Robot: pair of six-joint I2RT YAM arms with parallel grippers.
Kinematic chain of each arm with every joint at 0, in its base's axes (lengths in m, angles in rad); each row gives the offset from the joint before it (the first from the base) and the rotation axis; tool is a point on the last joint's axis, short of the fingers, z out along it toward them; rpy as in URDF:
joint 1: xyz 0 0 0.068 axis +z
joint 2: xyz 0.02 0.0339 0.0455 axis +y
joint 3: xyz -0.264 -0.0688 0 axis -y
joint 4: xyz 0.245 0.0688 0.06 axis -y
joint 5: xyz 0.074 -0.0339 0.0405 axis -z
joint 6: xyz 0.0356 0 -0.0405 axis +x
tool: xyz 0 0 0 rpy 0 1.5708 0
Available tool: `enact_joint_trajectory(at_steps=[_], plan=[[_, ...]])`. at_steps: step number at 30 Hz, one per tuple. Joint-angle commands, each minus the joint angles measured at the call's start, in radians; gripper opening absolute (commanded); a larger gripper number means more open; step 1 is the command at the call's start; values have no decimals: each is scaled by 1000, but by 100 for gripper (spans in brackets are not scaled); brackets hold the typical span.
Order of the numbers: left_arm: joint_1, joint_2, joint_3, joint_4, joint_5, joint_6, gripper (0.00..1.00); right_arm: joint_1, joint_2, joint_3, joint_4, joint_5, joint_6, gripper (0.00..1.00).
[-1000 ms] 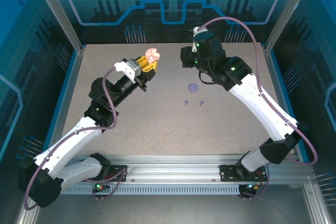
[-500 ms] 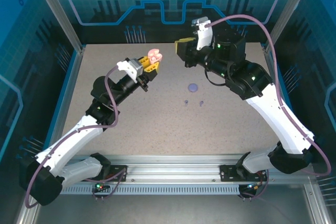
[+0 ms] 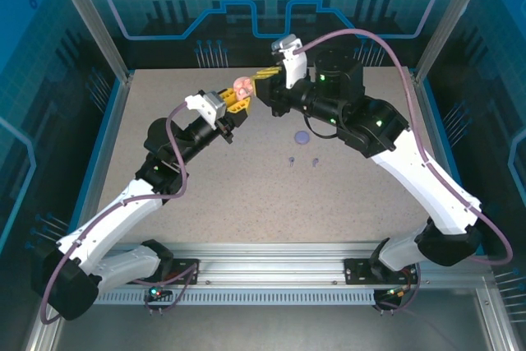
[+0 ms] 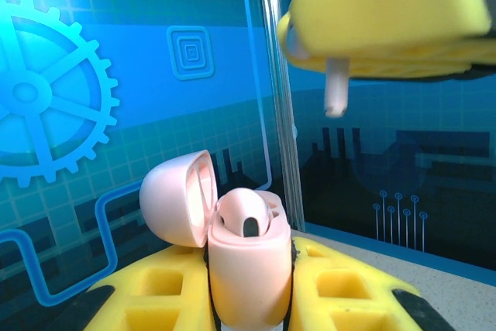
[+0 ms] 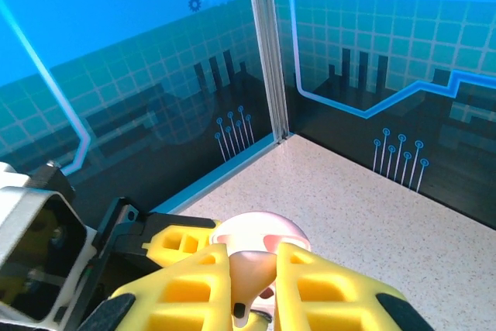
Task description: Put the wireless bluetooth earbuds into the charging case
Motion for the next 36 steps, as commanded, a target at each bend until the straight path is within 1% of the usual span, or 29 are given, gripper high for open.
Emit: enact_joint_trajectory(at_steps=[1,11,24,36], plan=[[-7,0,37,25,21,-15,0,22,13,30,27,55,-46,15],[-10,-2,35,28,18,-16,0,28,40,30,31,105,-72,15],[-12,-2,33,31,16,-16,0,27,68,40,18,93,-65,14],[-11,-3,35,31,9,-9,0,27,46,7,2,70,-65,13]])
